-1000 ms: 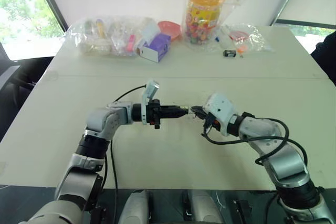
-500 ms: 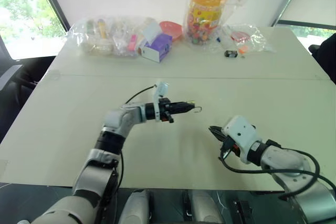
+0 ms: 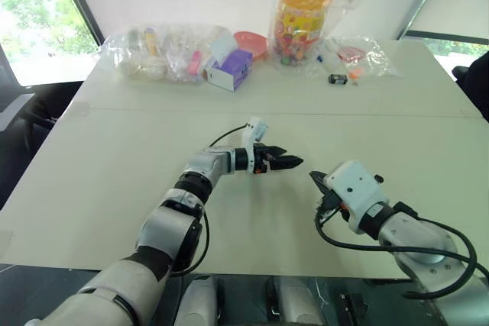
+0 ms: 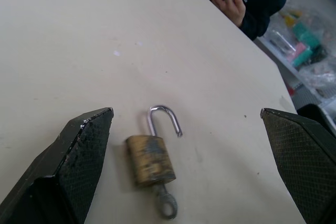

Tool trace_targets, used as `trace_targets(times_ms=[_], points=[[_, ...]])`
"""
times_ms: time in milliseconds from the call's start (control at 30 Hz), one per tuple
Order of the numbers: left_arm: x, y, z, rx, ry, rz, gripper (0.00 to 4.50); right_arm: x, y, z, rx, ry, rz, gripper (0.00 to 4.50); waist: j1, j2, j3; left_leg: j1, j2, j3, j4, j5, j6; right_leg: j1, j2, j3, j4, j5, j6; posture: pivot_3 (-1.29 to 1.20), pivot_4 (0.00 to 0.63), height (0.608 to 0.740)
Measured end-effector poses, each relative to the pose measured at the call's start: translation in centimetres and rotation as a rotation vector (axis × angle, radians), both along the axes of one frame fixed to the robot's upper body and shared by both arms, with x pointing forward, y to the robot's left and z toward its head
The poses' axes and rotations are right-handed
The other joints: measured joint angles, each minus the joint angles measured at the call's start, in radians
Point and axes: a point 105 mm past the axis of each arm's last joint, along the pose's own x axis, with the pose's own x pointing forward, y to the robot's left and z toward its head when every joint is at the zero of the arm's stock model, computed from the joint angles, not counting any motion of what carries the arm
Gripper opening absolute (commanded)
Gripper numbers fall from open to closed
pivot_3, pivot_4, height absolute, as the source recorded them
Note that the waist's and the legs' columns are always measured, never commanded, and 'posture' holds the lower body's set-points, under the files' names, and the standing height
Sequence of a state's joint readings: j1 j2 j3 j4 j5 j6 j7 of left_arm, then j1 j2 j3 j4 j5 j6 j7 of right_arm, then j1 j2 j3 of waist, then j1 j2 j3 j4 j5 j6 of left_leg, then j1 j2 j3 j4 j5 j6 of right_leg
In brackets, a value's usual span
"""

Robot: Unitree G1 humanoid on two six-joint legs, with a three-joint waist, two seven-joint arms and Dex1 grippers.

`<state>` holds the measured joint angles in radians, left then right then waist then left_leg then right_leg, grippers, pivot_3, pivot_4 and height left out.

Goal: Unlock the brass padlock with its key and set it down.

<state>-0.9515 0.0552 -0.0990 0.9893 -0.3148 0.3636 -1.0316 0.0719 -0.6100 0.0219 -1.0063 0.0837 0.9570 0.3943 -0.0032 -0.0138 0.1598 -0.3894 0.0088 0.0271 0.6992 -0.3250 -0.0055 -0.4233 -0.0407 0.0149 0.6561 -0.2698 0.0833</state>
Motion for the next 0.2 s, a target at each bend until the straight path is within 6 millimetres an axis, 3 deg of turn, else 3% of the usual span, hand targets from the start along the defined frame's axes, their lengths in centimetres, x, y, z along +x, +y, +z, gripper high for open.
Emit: trace_targets(times_ms=[133,200], points=[[-0.3,5.7,0.6,0.024,-0.103,0.02,4.47,0.1,-1.1,0.4,-0.043,-0.008,-0.016,0.0,-0.02,0.001,0.0,0.0,0.004,0.0,-0.002,0.0,0.0,-0.003,0.001,0.002,0.001,0.0,0.0,0.0,0.15,0.735],[-1.5,7.2,0.8,0.041,-0.148,-0.014,4.47,0.4,-1.3,0.7,-0.045,-0.015,-0.014,0.0,-0.007,0.001,0.0,-0.001,0.004,-0.001,-0.002,0.001,-0.001,-0.003,0.0,0.002,0.002,0.0,0.0,0.0,0.15,0.735]])
